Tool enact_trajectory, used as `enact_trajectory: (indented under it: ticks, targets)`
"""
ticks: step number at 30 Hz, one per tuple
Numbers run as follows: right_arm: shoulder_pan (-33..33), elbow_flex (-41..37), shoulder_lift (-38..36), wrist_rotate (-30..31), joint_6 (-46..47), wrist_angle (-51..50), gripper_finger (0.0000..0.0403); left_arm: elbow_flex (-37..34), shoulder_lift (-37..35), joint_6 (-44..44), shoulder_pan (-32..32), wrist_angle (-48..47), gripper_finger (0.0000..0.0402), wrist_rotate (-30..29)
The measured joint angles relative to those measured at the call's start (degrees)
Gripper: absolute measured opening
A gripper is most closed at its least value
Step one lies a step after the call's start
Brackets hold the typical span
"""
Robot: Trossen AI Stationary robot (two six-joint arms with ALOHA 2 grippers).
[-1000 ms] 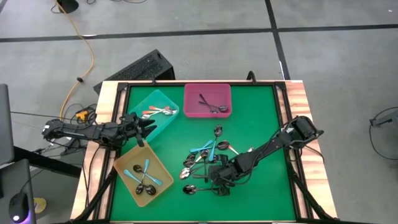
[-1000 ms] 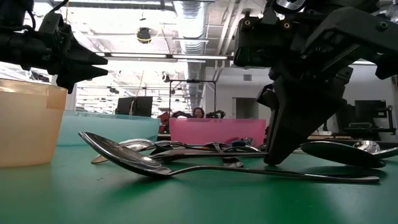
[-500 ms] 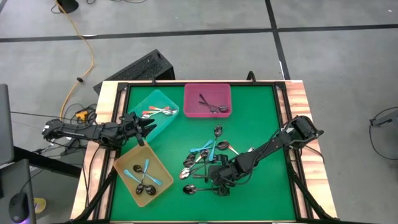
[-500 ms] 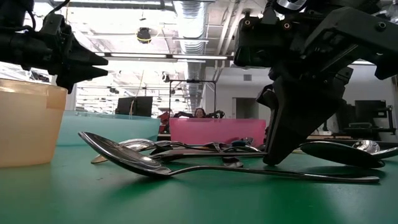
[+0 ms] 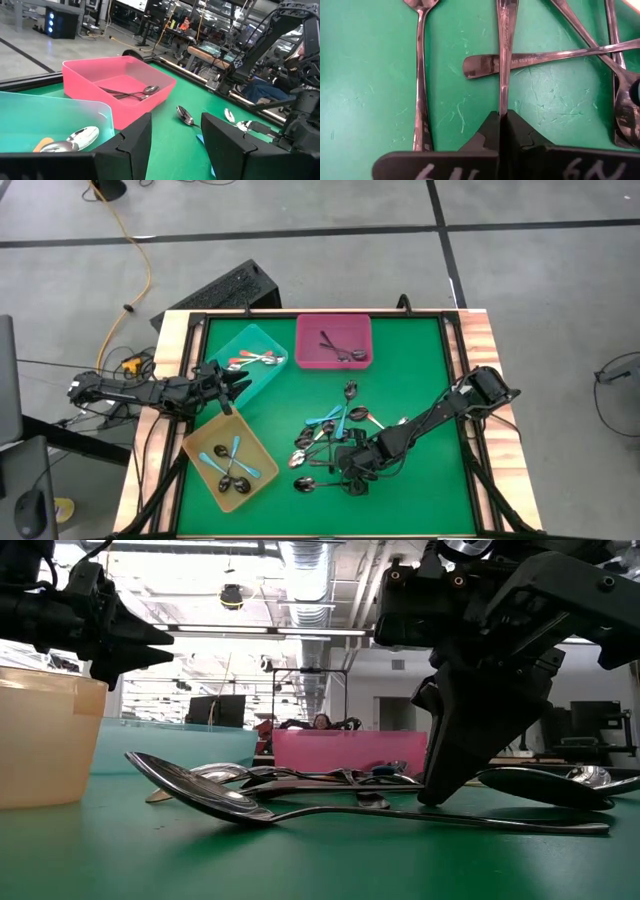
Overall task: Sort silverware by color (type)
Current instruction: Put the black spoon into the pink bin
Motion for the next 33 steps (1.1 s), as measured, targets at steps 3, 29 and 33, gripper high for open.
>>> enact_trajectory:
  ticks: [3, 29, 33]
  targets:
    - [0.0, 0.0, 0.0, 1.0, 0.0, 0.3, 0.0014, 0.0, 0.0, -0.8, 0.0, 0.0, 0.0158, 0.0]
    - [-0.7, 0.0, 0.2, 1.8, -0.6, 2.9, 0.0019, 0.0, 0.0, -1.5, 0.0, 0.0, 0.0158, -2.8]
    - [-0.9, 0.0, 0.2, 1.8, -0.9, 3.0, 0.0019, 0.0, 0.0, -1.2, 0.0, 0.0, 0.0158, -3.0]
